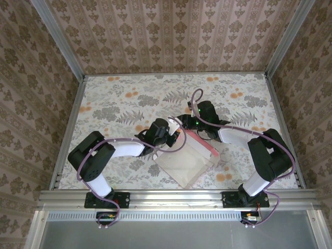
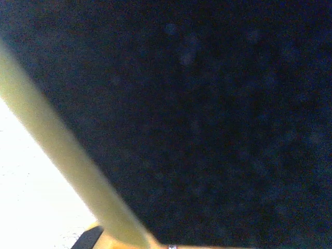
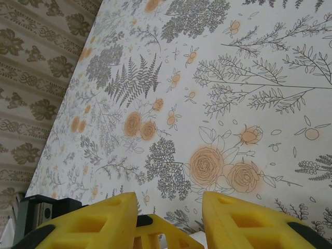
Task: Fold the paper box
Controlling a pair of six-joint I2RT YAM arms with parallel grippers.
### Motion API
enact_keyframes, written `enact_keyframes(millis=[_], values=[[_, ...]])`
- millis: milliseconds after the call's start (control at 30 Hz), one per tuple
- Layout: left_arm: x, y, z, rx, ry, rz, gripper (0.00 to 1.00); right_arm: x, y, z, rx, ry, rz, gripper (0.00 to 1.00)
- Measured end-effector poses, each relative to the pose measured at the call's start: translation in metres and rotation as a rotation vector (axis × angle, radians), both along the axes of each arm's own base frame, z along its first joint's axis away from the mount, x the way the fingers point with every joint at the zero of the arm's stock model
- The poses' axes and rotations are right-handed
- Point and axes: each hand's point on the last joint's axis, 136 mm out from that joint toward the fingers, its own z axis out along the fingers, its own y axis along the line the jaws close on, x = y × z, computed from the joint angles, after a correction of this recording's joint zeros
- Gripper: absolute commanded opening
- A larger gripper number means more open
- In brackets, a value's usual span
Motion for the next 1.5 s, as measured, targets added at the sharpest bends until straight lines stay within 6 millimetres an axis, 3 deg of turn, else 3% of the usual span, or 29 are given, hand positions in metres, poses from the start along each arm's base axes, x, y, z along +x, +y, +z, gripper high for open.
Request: enact_keyframes(millis=[333, 500, 600, 733, 867, 1167, 1333, 1500], values=[[-0.002, -0.003, 0.004, 0.002, -0.033, 0.010, 0.08, -0.005, -0.011, 0.001, -0.019, 0.054, -0.037, 0.49], [-0.002, 0.004, 0.025, -0.027, -0.098, 0.039, 0.09, -0.012, -0.017, 0.024, -0.011, 0.075, -0.037, 0.54], [0.009, 0.021, 0.029, -0.015, -0.130, 0.121, 0.10, -0.018, -0.027, 0.045, -0.002, 0.074, -0.044, 0.57], [0.024, 0.058, 0.010, 0.057, -0.118, 0.261, 0.10, -0.033, -0.047, 0.077, -0.012, 0.047, -0.053, 0.60], [0.028, 0.075, 0.002, 0.088, -0.101, 0.349, 0.10, -0.051, -0.062, 0.094, -0.045, 0.033, -0.052, 0.57], [0.025, 0.120, 0.008, 0.071, -0.088, 0.575, 0.11, -0.086, -0.087, 0.087, -0.104, 0.109, -0.101, 0.50], [0.015, 0.146, 0.001, 0.069, -0.067, 0.683, 0.13, -0.096, -0.089, 0.063, -0.121, 0.173, -0.139, 0.47], [0.002, 0.163, -0.002, 0.063, -0.051, 0.733, 0.21, -0.103, -0.086, 0.045, -0.136, 0.211, -0.150, 0.42]])
